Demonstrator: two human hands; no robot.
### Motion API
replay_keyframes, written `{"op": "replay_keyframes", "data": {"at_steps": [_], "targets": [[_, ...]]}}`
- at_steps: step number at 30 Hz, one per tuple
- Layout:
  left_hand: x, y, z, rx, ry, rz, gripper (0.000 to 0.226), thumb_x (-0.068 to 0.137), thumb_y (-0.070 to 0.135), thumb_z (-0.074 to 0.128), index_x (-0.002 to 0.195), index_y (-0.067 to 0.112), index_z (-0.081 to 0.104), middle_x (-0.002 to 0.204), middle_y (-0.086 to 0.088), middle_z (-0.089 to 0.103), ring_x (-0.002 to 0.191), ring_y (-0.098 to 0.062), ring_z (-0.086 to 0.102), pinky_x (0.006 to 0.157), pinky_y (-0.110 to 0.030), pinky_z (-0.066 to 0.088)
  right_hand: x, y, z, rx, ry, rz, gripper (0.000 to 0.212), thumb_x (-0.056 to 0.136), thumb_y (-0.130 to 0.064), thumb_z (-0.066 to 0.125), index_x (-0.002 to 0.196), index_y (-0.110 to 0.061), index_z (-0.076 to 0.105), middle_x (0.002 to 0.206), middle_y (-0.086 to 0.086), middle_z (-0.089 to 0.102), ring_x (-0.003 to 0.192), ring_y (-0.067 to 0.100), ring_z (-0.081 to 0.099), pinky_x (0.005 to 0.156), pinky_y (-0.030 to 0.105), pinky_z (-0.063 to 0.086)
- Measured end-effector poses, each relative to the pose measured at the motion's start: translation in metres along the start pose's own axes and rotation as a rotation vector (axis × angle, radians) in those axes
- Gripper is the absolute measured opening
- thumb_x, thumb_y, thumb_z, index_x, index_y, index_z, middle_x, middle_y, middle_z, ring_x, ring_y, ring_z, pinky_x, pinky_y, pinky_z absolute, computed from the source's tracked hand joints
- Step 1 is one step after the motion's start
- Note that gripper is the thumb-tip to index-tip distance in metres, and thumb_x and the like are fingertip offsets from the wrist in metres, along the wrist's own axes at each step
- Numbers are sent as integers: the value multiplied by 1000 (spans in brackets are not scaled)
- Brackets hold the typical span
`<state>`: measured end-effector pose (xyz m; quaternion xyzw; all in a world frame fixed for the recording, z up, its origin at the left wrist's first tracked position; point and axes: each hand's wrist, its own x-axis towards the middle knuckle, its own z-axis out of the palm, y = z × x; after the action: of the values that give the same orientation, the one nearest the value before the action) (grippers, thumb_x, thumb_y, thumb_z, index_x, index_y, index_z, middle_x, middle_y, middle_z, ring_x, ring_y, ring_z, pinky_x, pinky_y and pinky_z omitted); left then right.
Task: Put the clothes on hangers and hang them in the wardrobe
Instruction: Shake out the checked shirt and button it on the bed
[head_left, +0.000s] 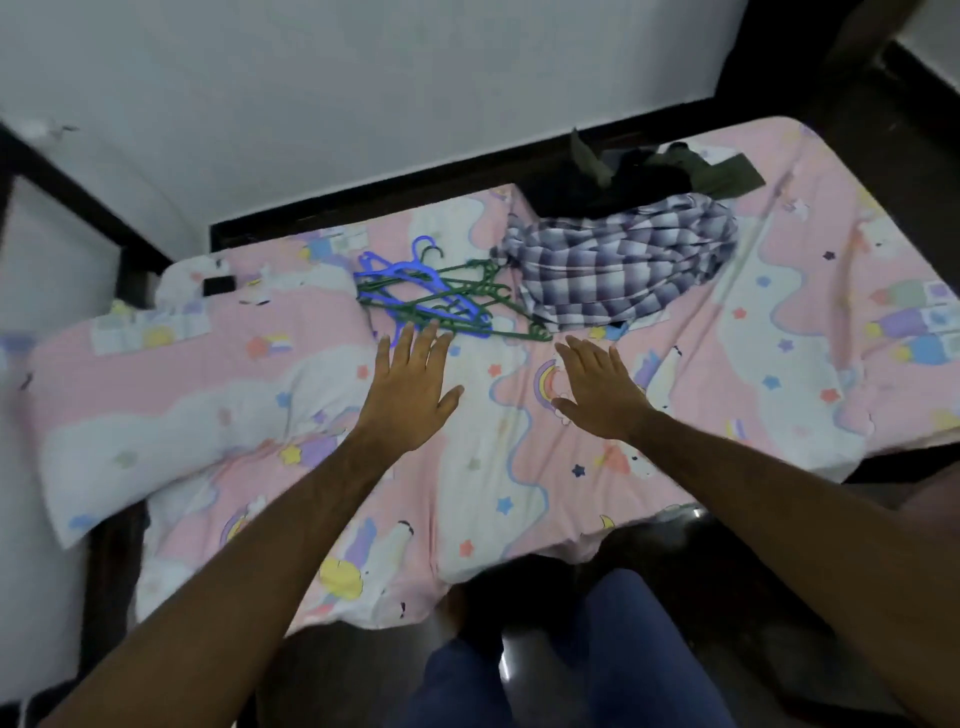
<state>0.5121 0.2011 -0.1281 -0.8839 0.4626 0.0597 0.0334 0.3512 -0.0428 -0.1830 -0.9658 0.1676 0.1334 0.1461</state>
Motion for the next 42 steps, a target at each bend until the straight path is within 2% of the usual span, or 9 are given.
{"op": "replay_keyframes", "data": {"at_steps": [12,18,22,24,27,30,34,38,42], "targets": [[237,52,103,23,-96,179,64,89,36,66,143,7,48,150,-18,45,140,-40,40,112,-62,31,162,174,53,33,-40,193,76,96,-37,60,156,-11,23,165,12,18,151,34,18,122,53,17],[371,109,172,51,-87,189,71,92,37,59,153,12,33,160,-14,30,148,-36,26,116,-58,23,267,282,74,5,165,241,94,88,-23,68,161,-16,11,168,8,12,154,35,8,124,61,6],[428,125,199,149,-57,199,93,88,44,66,158,9,17,165,-15,16,152,-35,14,118,-59,17,301,317,75,-60,212,92,69,85,-20,69,148,-15,40,136,12,56,129,36,47,115,52,26],[444,127,208,152,-90,170,99,83,50,69,158,10,17,163,-14,20,151,-35,17,117,-62,15,287,332,77,58,171,-60,44,86,-13,67,129,-10,56,117,17,64,111,39,58,91,44,43],[451,135,216,204,-116,230,66,84,44,65,140,14,47,137,-14,53,127,-36,50,106,-63,33,227,357,85,247,117,-172,28,88,-26,73,111,-12,64,96,12,69,89,34,66,69,36,43],[440,165,218,64,-82,590,26,81,29,49,90,12,66,91,-12,70,83,-34,69,71,-45,51,153,385,95,520,-32,-1,42,88,-62,65,84,-22,56,76,-3,62,68,2,54,63,29,38],[406,242,216,-405,-764,645,18,84,32,52,73,18,57,68,3,58,64,-5,57,61,-28,40,81,431,100,1075,-189,343,46,97,-57,51,84,-20,75,89,-10,76,89,2,65,93,24,47],[377,318,215,-580,-1183,740,26,99,26,61,74,20,56,61,11,57,59,2,49,61,-16,39,39,466,128,661,168,627,16,96,-33,64,99,-18,70,100,3,71,96,25,67,85,34,47],[426,332,215,-521,-430,736,29,100,40,47,101,19,67,93,4,67,83,-10,58,76,-39,51,47,468,155,664,479,808,61,88,-27,73,141,-11,47,138,15,48,127,36,47,105,48,42]]}}
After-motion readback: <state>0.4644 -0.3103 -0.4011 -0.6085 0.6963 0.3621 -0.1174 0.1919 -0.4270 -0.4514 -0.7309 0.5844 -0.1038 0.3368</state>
